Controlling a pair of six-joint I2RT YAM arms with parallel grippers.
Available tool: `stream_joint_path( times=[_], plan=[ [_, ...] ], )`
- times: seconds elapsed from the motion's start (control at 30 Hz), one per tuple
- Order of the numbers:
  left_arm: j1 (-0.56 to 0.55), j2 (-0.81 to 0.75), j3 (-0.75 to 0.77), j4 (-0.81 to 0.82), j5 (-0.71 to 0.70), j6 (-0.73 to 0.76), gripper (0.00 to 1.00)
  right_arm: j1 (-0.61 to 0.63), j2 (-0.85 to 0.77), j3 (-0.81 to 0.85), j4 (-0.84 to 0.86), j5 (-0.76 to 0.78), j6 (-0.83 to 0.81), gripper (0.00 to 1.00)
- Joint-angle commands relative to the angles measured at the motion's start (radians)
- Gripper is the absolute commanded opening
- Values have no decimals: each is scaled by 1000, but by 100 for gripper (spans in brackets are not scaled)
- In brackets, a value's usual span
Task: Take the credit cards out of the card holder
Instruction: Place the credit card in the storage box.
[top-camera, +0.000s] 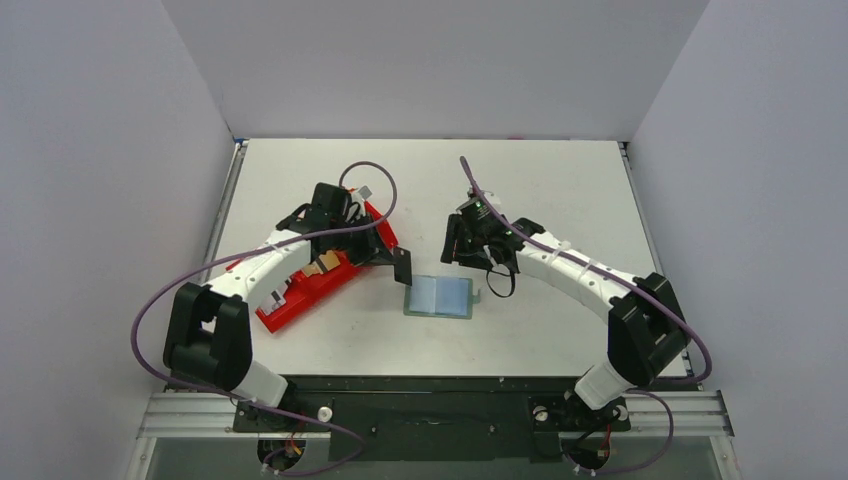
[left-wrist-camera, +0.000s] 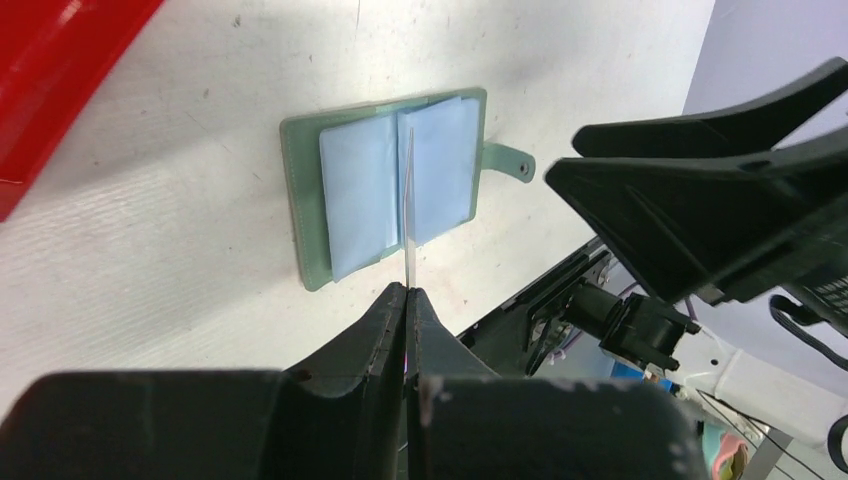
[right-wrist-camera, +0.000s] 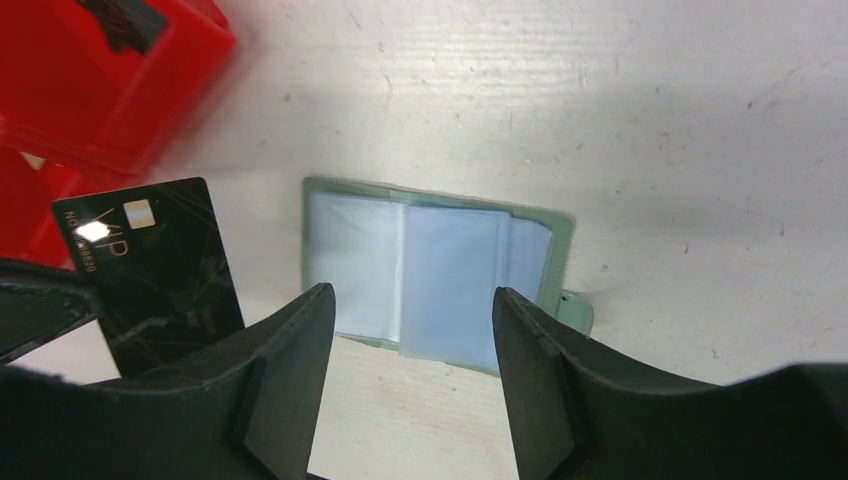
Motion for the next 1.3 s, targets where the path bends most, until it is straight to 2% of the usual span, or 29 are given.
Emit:
stream_joint_path(
  times=[0.0, 0.33, 0.53, 0.87, 1.17, 1.2, 1.27],
  plan=[
    [36, -77, 65, -46, -55, 14, 0, -16, -78, 52, -10, 30, -20, 56],
    [175, -104, 119, -23, -218, -94, 0, -41, -154, 37, -11, 45, -39, 56],
    [223, -8, 190, 21, -274, -130, 0, -50, -177, 17, -11, 37, -39, 56],
    [241, 166, 240, 97, -405, -193, 0, -59, -212, -3, -23, 37, -37, 56],
    [259, 280, 261, 147, -386, -179, 0, -65, -229, -10, -39, 42, -41, 56],
    [260, 287, 264, 147, -380, -178, 1, -66, -230, -10, -42, 44, -41, 56],
    [264, 287, 267, 141, -378, -169, 11, -65, -232, -12, -45, 48, -41, 56]
  ],
)
